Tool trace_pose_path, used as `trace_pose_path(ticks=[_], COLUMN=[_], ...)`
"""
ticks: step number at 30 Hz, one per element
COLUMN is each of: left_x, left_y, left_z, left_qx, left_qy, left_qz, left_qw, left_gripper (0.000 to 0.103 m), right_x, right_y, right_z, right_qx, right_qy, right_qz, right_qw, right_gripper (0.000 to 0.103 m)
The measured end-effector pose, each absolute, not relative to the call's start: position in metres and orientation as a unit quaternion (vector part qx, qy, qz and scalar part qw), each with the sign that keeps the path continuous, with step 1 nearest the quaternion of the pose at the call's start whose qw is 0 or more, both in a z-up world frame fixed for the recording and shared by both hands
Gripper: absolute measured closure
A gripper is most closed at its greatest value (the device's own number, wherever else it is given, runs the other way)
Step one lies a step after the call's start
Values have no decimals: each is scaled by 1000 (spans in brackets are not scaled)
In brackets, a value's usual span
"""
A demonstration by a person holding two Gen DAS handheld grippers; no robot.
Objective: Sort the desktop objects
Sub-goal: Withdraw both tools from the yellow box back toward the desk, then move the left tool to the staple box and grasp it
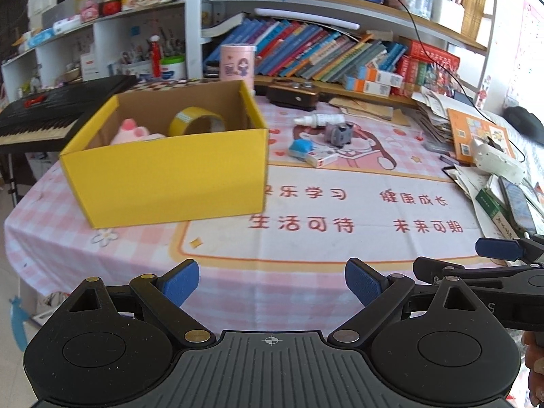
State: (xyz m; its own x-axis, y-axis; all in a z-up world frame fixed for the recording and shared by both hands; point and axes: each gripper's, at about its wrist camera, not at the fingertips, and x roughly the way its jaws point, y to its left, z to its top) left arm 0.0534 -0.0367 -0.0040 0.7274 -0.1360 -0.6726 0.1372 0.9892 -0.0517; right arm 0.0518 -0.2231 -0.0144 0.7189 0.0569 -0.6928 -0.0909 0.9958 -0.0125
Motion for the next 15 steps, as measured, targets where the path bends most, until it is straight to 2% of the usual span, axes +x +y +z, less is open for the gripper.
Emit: trace_pose_path(ticks=[15], left_x=[98], left_y=[-92], left_z=[-10], left_qx=[12], left_qy=[377], left_qz=[-94], left_qw=[922], left_gripper=[8], right_x=[99], right_y=[-274], right_z=[-19], right_qx=[-16], right_qy=[386], right_qz=[24], right_qw=[922], right_gripper=[21])
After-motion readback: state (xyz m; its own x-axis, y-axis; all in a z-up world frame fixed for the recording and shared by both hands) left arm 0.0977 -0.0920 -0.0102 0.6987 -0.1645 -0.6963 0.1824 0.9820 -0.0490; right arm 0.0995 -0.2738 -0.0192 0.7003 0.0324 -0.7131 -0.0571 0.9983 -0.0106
